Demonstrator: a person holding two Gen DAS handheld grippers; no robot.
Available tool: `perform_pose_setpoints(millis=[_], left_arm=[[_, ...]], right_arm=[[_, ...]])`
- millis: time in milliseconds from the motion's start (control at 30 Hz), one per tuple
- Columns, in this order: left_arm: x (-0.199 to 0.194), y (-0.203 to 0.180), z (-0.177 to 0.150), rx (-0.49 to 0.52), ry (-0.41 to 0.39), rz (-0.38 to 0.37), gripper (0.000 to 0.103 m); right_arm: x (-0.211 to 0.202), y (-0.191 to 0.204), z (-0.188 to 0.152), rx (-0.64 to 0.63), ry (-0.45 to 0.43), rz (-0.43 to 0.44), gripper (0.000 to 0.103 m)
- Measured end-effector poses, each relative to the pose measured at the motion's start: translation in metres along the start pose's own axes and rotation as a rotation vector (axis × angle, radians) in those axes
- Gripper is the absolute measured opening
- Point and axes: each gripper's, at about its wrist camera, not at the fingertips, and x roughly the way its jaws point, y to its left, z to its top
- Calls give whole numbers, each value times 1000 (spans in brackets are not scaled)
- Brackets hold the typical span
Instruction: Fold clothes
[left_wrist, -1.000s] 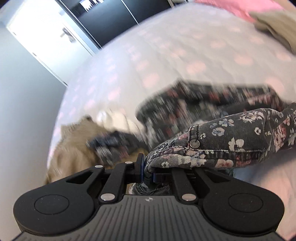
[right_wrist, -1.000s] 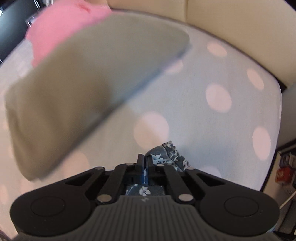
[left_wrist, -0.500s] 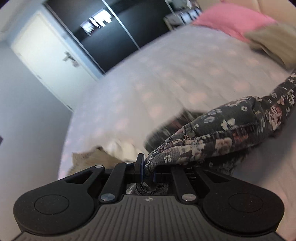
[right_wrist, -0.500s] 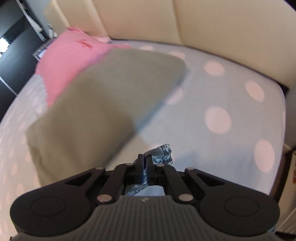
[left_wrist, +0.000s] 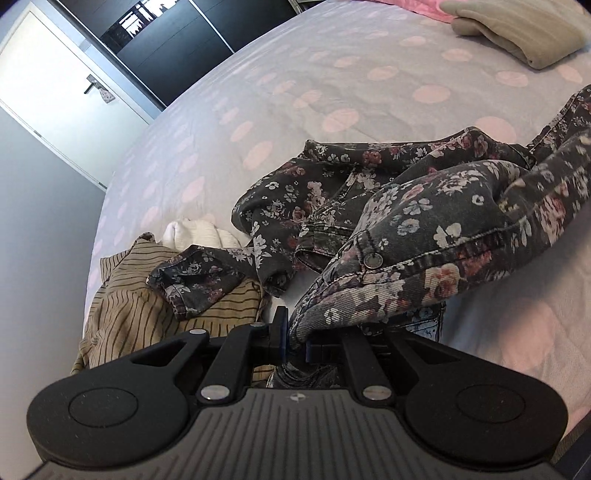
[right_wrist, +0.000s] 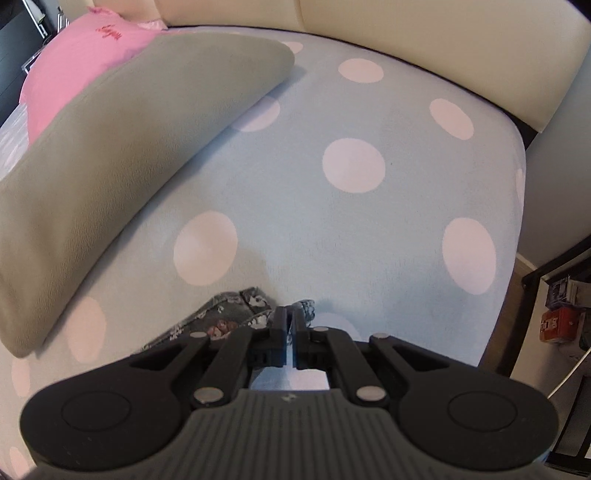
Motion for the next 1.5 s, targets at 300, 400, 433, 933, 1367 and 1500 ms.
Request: perform_pose_setpoints(millis=[300, 400, 433, 933, 1367, 1500], left_arm=[[5, 5, 1, -33, 11, 5, 7], [7, 8, 0, -44, 18, 16, 7], [8, 9, 0, -48, 21, 18, 7], [12, 9, -2, -55, 42, 11, 7], [23, 8, 4, -68, 60, 24, 7], [23, 8, 3, -68, 62, 17, 6]], right_arm=[[-3, 5, -3, -54, -31, -13, 3], [-3, 7, -1, -72, -75, -63, 1], [-3, 8, 0, -80, -88, -77, 0], [37, 18, -16, -132, 30, -41, 59], [45, 27, -20, -238, -66, -191, 0], [40, 26, -15, -233, -126, -213, 0]])
